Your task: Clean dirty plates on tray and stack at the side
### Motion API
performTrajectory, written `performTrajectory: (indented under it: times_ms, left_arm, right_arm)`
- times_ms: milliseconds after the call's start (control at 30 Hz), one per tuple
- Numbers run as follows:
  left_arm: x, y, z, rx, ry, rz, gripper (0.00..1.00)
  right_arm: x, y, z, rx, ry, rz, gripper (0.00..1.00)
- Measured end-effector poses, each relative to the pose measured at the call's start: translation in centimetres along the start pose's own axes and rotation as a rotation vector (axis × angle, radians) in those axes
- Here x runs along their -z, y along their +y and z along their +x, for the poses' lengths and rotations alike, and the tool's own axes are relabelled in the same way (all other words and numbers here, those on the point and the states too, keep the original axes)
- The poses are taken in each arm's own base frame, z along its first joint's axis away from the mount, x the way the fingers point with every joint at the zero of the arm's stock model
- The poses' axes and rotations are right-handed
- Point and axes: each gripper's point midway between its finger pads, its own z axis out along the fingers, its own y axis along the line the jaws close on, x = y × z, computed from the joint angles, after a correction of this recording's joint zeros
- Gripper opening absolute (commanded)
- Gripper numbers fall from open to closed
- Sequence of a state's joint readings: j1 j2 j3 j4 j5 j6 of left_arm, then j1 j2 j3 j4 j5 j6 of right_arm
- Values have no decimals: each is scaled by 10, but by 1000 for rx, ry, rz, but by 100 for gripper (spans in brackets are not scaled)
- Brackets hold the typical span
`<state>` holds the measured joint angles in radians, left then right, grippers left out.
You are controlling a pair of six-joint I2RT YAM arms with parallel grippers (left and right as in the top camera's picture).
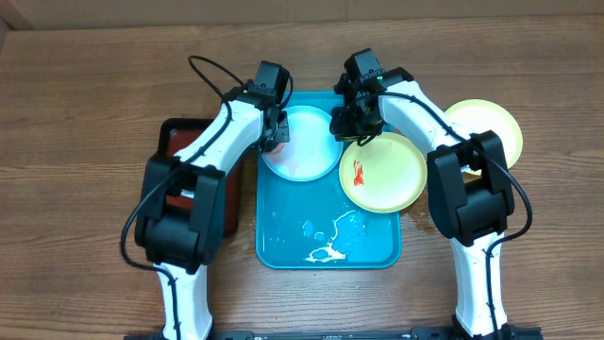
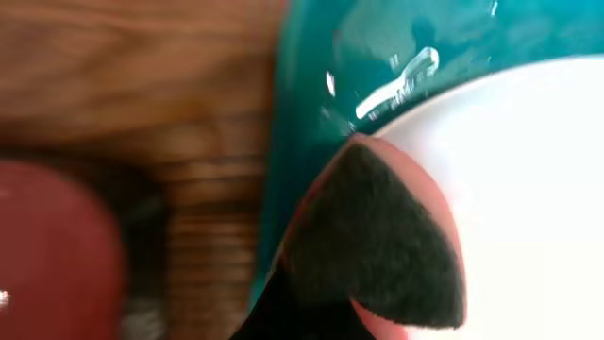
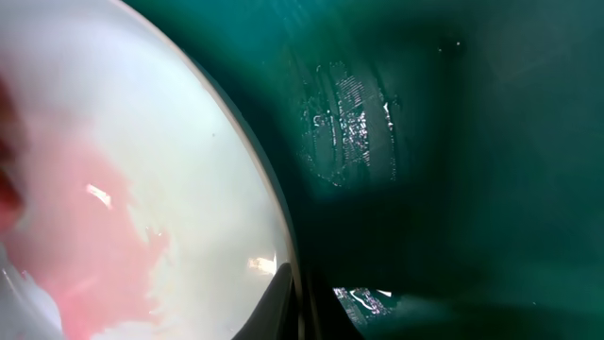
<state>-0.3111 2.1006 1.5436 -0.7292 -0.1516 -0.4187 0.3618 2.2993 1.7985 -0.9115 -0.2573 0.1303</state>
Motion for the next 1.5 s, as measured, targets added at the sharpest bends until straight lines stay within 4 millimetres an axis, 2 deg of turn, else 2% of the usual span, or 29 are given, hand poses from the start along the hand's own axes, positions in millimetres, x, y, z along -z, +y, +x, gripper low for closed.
performTrajectory:
  times_ms: [67,167,267,367,433,500,633,767,867,1033,1133,1333,1500]
  left_arm:
    - [15,7,-11,9,-49,-22,4]
    - [50,19,-32,39,-144,-34,4]
    - [79,27,-44,63,-212,-30,4]
    - [102,39,-48,85,-240,-37,4]
    - [108,52,-43,99,-216,-55,4]
    - [107,61,-38,107,-191,-71,4]
    - [102,98,-24,157,-106,-131,4]
    - [100,132,-14,213,-43,-179,4]
    - [99,150,-11,249,-24,-198,4]
    - [99,157,-7,267,-1,-200,4]
    - [99,157,-5,266,5,-198,4]
    - [99,156,-4,266,11,-195,4]
    - [99,156,-4,266,12,-193,4]
  right_arm:
    - [1,-2,0,-1,2,12,4]
    - [5,-5,-3,-1,-4,37,4]
    - [9,-7,-8,11,-20,57,4]
    - [16,-10,-11,41,-36,89,4]
    - [31,-12,-15,90,-60,146,4]
    - [43,-12,-19,121,-84,184,4]
    - [91,-2,-37,247,-210,392,4]
    - [130,24,-48,400,-334,644,4]
    - [145,46,-52,512,-389,808,4]
    - [172,78,-55,660,-460,1051,4]
    - [189,90,-57,710,-486,1169,4]
    - [217,107,-58,746,-513,1352,4]
    - [227,110,-55,784,-471,1437,4]
